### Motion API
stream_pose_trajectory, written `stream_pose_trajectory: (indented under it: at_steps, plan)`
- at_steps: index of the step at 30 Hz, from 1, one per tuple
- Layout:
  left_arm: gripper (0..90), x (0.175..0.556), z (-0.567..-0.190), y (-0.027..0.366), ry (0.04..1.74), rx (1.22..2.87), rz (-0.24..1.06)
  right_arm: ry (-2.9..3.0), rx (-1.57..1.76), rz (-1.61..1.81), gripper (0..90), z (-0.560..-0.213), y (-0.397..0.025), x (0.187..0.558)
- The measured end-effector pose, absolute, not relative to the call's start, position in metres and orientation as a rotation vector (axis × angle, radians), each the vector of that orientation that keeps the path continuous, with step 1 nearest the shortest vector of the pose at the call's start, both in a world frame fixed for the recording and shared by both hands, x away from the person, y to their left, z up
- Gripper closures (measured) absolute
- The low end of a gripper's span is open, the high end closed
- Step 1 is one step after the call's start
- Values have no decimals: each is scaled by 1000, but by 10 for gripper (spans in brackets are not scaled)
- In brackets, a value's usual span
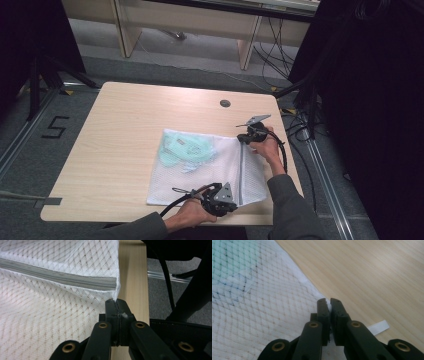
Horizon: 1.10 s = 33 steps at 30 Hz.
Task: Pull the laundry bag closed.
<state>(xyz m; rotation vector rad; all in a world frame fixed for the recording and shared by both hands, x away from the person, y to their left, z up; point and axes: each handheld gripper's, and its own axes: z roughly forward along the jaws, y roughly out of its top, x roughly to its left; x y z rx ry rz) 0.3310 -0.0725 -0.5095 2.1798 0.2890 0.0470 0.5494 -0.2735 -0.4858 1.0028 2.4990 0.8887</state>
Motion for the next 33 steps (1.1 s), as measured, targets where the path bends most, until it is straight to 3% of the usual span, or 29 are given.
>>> stream_pose_trajectory:
  at_steps: [14,23,33]
  plan:
    - [869,334,-511,-77,287,2193,39,2503,970,920,855,-490,-273,553]
    - [718,345,-499,-68,342,2171,20,2466,1013,904,663,-488,-271,554]
    - [568,345,-487,-42,341,2163,56,2430,1007,926,532,-471,-267,543]
